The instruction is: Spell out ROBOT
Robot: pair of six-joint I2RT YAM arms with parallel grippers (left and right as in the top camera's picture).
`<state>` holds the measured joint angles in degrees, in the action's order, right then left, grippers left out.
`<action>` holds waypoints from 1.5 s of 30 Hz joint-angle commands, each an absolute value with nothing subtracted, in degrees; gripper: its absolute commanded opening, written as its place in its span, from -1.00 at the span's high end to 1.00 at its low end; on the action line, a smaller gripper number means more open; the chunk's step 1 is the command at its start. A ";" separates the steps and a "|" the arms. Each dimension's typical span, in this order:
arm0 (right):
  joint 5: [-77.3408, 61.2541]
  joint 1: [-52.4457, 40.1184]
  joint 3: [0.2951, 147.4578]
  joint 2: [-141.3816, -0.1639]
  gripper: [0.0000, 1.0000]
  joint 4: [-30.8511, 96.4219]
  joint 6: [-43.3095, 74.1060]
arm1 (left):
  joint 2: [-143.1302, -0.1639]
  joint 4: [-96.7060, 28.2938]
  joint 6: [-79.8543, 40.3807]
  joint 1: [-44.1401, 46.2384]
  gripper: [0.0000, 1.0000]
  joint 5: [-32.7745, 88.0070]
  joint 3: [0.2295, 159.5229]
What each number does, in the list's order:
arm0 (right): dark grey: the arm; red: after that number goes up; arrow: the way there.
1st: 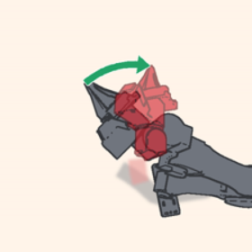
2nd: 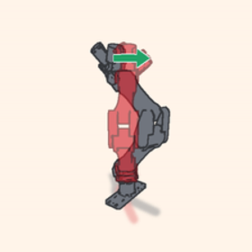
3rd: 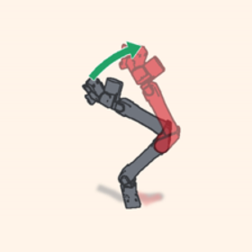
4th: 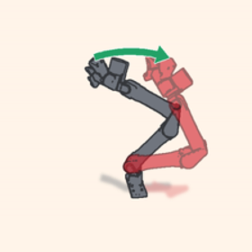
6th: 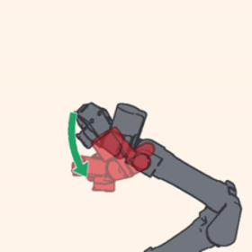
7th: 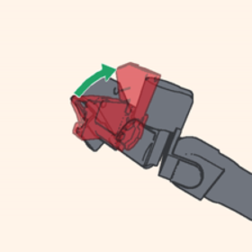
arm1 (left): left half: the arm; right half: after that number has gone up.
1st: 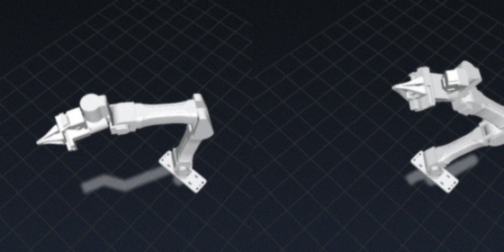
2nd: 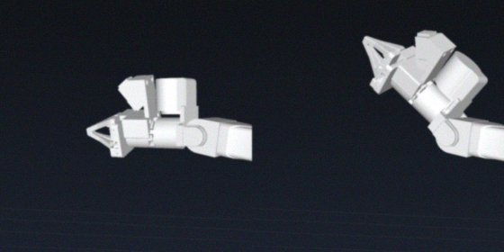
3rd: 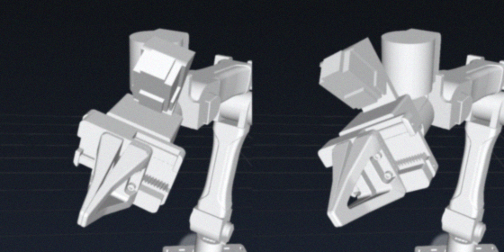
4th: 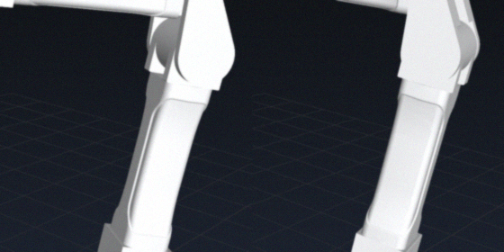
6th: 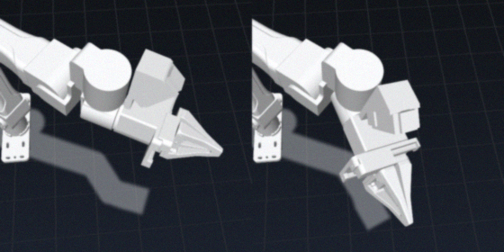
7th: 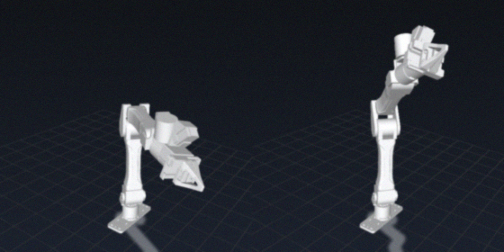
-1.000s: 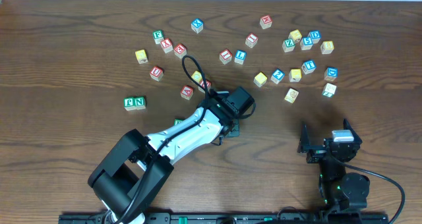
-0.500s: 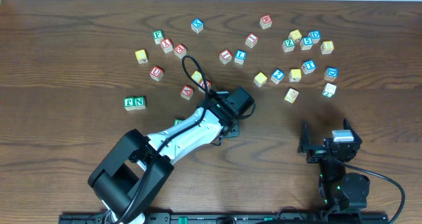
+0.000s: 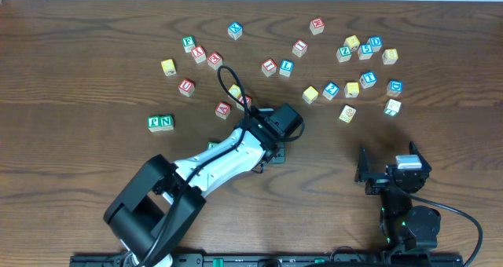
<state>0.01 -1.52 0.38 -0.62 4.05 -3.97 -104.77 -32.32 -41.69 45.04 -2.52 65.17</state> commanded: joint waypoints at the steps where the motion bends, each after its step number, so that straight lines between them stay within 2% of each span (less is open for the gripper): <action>1: 0.51 -1.17 0.32 -0.38 -0.99 4.29 -3.46 | -99.98 -32.25 -38.61 44.69 0.06 -3.68 67.13; 6: 0.51 -1.17 0.32 -0.38 -0.99 4.32 -3.44 | -90.54 -32.99 -34.46 42.87 -0.23 -3.90 67.57; 18: 0.51 -1.17 0.32 -0.38 -0.99 4.32 -3.46 | -74.43 -43.72 -23.75 29.61 -0.24 -3.90 67.57; 32: 0.51 -1.17 0.32 -0.38 -0.99 4.32 -3.44 | -83.99 -45.47 -25.91 20.80 -0.22 -8.21 64.95; 40: 0.51 -1.17 0.32 -0.38 -0.98 4.29 -3.44 | -95.24 -45.63 -29.26 20.05 -0.08 -7.92 64.93; 45: 0.51 -1.17 0.32 -0.38 -0.99 4.29 -3.46 | -98.17 -45.67 -29.26 20.05 -0.08 -7.73 64.93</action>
<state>0.01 -1.52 0.38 -0.62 4.05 -3.97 -96.92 -45.39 -28.51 20.25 -7.01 65.36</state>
